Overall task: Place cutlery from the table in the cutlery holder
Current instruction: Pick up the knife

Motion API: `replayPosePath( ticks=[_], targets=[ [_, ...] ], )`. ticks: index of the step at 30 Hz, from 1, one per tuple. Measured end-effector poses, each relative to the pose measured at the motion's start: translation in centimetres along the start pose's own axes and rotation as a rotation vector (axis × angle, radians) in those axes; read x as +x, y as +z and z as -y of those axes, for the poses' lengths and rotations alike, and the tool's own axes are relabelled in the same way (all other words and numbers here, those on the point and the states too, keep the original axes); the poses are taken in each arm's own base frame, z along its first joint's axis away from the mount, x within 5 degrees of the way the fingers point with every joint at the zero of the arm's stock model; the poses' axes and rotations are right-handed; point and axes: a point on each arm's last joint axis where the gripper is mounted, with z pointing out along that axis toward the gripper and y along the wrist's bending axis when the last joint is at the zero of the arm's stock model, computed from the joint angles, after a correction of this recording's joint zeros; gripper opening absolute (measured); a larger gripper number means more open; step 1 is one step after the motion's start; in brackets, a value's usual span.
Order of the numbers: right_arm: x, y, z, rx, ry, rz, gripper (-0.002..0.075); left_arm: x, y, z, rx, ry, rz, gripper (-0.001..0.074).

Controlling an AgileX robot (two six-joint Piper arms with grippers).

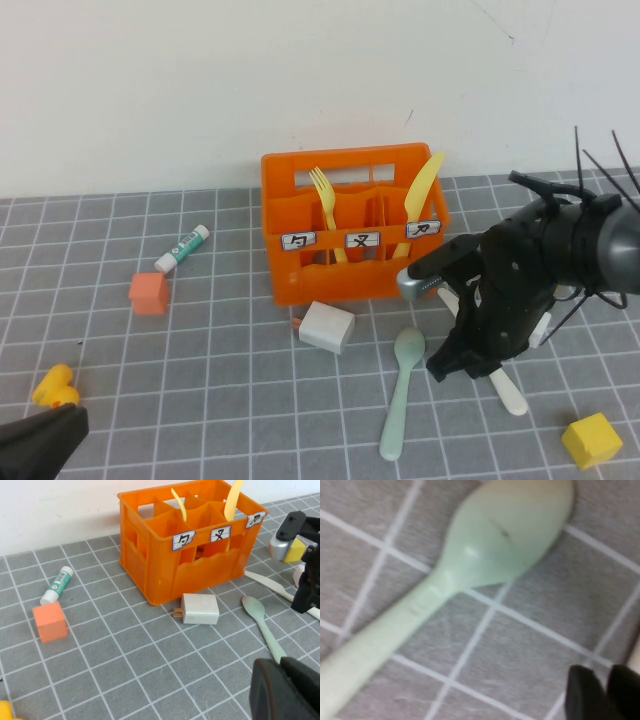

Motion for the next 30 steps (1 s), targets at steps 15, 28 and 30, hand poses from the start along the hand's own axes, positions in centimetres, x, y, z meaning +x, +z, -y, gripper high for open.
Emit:
replayPosePath(
  ticks=[15, 28, 30],
  targets=[
    [-0.6, 0.3, 1.2, 0.101, -0.114, 0.062, 0.0298, -0.1, 0.0, 0.0, 0.001, 0.002, 0.006, 0.0000],
    [-0.1, 1.1, 1.6, 0.113, -0.055, 0.003, 0.0266, 0.0, 0.0, 0.0, 0.001, 0.002, 0.005, 0.0000],
    [0.1, 1.1, 1.7, 0.115, -0.053, -0.022, 0.0246, 0.0, 0.0, 0.0, 0.001, 0.002, 0.005, 0.0000]
  ],
)
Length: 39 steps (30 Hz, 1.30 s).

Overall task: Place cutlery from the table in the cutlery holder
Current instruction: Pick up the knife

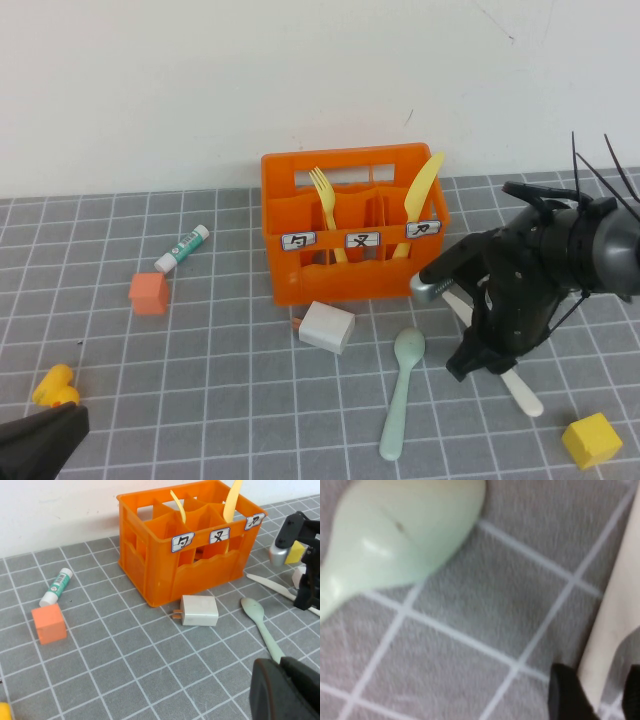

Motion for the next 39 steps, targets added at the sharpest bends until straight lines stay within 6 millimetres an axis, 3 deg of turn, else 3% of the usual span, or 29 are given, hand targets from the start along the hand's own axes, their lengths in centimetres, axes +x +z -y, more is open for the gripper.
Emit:
replayPosePath(
  ticks=[17, 39],
  targets=[
    [0.6, -0.2, -1.6, -0.196, -0.081, -0.051, 0.0223, 0.0, 0.0, 0.0, 0.000, -0.002, -0.002, 0.0000],
    [0.5, 0.1, -1.5, -0.187, -0.112, -0.054, 0.0195, 0.0, 0.0, 0.1, 0.007, -0.016, -0.001, 0.0000]
  ],
)
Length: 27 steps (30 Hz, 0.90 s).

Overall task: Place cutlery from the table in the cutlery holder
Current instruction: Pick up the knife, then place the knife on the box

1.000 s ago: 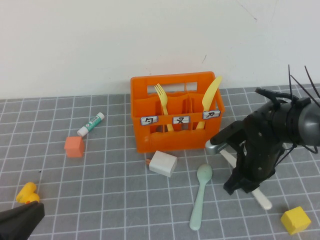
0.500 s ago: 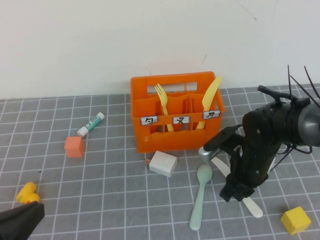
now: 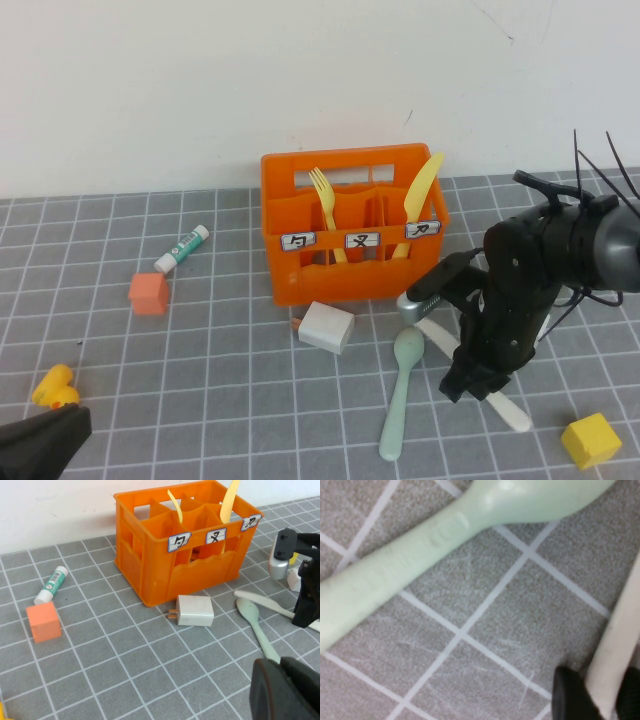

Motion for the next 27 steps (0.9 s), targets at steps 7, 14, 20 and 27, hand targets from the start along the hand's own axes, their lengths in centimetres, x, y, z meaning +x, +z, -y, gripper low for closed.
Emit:
replayPosePath(
  ticks=[7, 14, 20, 27],
  targets=[
    [0.0, 0.0, 0.0, 0.001, -0.001, -0.002, 0.0143, 0.0, 0.0, 0.0, 0.001, -0.002, 0.000, 0.0000],
    [0.0, -0.1, 0.0, 0.001, -0.001, 0.000, 0.0143, 0.0, 0.0, 0.0, 0.005, -0.007, 0.001, 0.0000],
    [-0.1, -2.6, -0.3, -0.015, 0.028, 0.078, 0.0143, 0.0, 0.0, 0.0, 0.005, -0.007, 0.003, 0.0000],
    [0.3, -8.5, -0.7, -0.010, 0.048, 0.241, 0.0142, 0.0, 0.0, 0.0, 0.005, -0.007, 0.003, -0.0001]
  ],
)
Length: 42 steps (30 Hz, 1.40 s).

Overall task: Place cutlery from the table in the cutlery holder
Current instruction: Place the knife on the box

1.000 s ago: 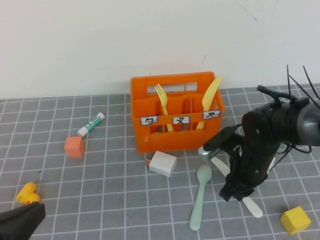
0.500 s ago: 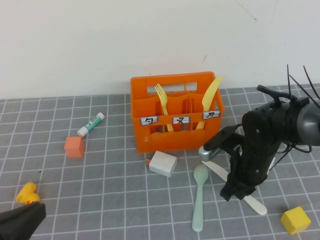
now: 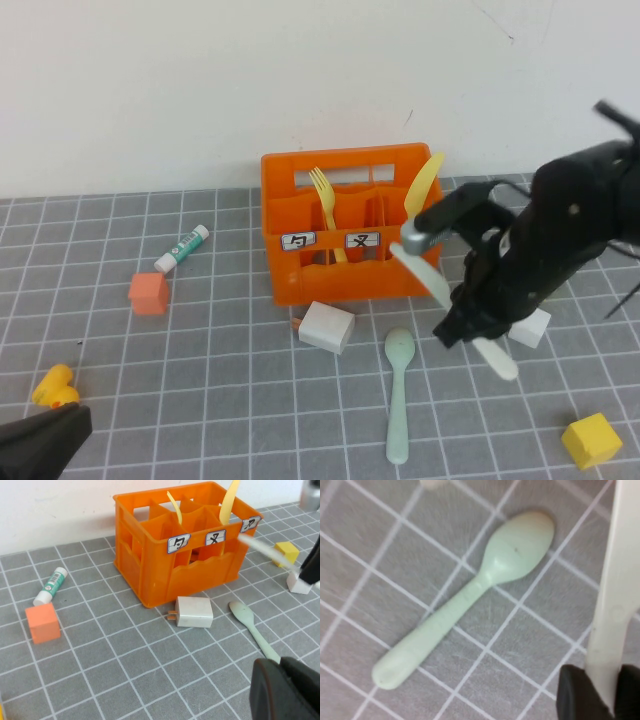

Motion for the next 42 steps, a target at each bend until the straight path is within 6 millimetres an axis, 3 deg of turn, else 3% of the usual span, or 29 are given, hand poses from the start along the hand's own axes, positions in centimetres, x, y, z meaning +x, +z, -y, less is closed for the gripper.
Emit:
replayPosePath(
  ticks=[11, 24, 34, 42],
  targets=[
    [-0.1, -8.0, -0.5, 0.030, -0.003, 0.231, 0.0142, 0.0, 0.0, 0.0, 0.000, 0.000, 0.002, 0.0000],
    [-0.8, -15.9, -0.9, 0.074, 0.036, 0.700, 0.0142, 0.0, 0.0, 0.0, -0.004, 0.008, 0.005, 0.0000],
    [-2.6, -17.3, -0.3, 0.156, 0.018, 0.958, 0.0142, 0.0, 0.0, 0.0, -0.004, 0.008, 0.005, 0.0000],
    [-4.9, -14.0, 0.6, 0.189, 0.044, 1.032, 0.0142, -0.1, 0.0, 0.0, -0.003, 0.008, 0.011, 0.0000]
  ],
)
